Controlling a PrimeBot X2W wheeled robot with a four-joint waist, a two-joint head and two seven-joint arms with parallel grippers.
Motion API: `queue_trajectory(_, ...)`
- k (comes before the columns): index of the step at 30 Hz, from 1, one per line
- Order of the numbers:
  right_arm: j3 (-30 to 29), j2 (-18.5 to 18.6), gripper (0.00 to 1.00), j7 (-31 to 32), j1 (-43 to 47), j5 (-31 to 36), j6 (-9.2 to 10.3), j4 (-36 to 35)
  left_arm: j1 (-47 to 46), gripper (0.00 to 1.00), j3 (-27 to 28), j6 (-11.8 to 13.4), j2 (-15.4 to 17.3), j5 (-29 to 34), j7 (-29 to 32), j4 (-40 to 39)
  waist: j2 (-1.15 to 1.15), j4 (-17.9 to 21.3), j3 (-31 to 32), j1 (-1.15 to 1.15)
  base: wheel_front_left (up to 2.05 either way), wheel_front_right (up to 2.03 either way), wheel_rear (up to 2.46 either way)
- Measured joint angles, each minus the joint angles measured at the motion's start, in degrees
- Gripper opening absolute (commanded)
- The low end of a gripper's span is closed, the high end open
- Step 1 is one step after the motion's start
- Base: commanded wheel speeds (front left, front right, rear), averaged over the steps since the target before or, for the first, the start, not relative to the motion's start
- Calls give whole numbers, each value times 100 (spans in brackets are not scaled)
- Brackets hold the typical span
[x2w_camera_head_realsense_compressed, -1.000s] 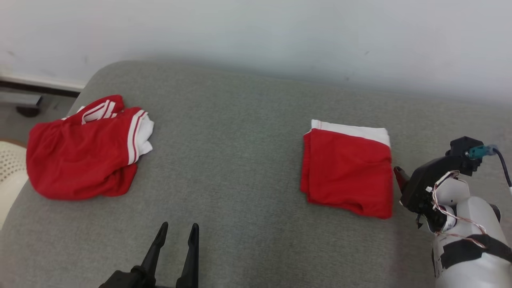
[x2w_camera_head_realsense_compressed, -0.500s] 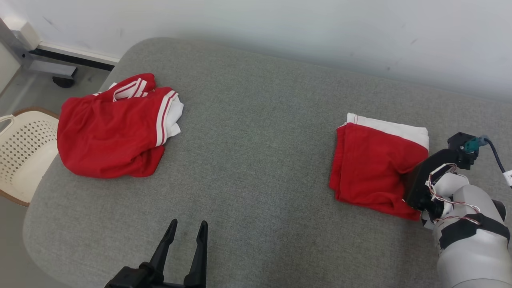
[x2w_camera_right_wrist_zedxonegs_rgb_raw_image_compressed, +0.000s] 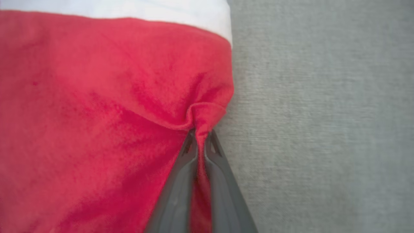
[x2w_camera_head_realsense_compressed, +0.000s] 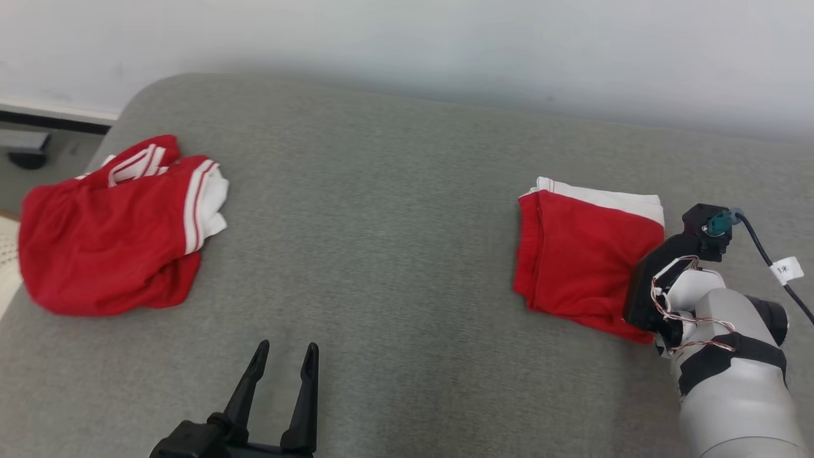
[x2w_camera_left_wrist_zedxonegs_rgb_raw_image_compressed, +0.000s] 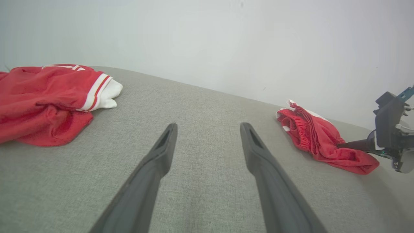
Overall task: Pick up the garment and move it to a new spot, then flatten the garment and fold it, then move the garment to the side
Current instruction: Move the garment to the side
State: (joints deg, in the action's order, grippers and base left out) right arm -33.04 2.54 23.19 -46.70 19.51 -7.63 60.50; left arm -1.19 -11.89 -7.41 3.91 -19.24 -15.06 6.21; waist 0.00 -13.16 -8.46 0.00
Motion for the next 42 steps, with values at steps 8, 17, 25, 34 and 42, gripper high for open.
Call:
queue_trajectory(8, 701, 630, 0, 215, 213, 354, 4, -459, -151, 100, 23, 0, 77, 22, 1, -203, 0, 634, -113, 0, 0, 0, 0)
queue_trajectory(17, 1533, 2026, 0, 159, 428, 466, 5, -991, -491, 100, 67, 0, 144, 14, 1, -727, 0, 976, -642, 0, 0, 0, 0)
queue_trajectory(25, 2313, 3139, 0, -311, 460, 522, 5, -1184, -716, 100, 8, 0, 246, 0, 1, -947, 1, 963, -1229, 1, 0, 0, 0)
queue_trajectory(34, 2640, 3426, 0, -552, 626, 224, 7, -1638, -716, 100, 101, 0, 267, 5, 1, -1028, 1, 961, -1582, 1, 0, 0, 0)
queue_trajectory(42, 2510, 3404, 81, -406, 853, -29, 7, -2043, -808, 100, 26, -1, 263, 15, 1, -964, 1, 1076, -1521, 0, 0, 0, 0)
